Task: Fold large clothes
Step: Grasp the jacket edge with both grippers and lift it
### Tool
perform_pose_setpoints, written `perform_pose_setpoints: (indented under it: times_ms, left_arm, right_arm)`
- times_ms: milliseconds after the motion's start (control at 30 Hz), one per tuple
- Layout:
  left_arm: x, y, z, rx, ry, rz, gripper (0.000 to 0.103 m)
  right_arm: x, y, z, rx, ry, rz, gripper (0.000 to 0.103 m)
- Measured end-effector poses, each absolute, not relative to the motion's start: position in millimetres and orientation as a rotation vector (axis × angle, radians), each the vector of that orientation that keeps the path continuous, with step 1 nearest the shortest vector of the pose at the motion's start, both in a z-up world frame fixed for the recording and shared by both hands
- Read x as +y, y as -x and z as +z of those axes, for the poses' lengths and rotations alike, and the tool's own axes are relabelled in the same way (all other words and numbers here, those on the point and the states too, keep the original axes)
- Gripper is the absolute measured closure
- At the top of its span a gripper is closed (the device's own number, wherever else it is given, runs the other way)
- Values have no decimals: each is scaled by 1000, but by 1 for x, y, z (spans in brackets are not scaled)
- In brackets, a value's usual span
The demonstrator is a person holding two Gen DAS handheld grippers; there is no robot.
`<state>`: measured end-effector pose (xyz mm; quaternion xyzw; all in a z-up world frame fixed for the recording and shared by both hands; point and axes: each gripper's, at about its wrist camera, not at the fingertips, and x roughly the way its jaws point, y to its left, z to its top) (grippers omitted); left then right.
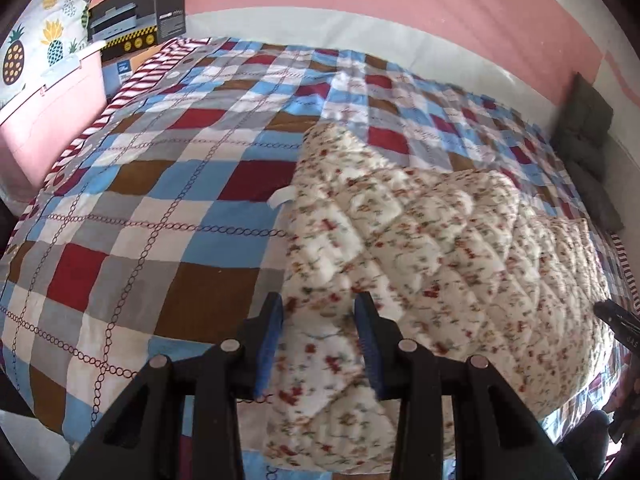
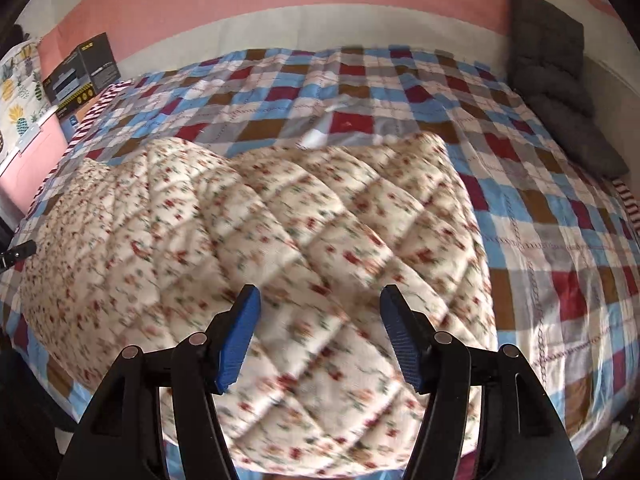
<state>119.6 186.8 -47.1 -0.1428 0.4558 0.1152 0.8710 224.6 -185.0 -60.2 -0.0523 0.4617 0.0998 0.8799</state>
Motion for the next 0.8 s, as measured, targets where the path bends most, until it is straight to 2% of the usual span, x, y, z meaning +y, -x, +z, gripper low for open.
perform_pose_setpoints:
  times_ms: [67,300,567,800]
  left_arm:
    - [200,-119,-56,976,385,229,54]
    - [201,-123,-47,946,427,171,55]
    - [224,-153,-73,995,597,82,53]
    - [235,-172,-96,1016,691,18,33]
  right_arm:
    - [-206,-225,-67,979,60,175,32]
    - [-238,-235,-51,948,-55,173,32]
    - [-275,-265,-75,1026,-172,199,26]
    - [-293,-295,-112,1134,-378,332,24]
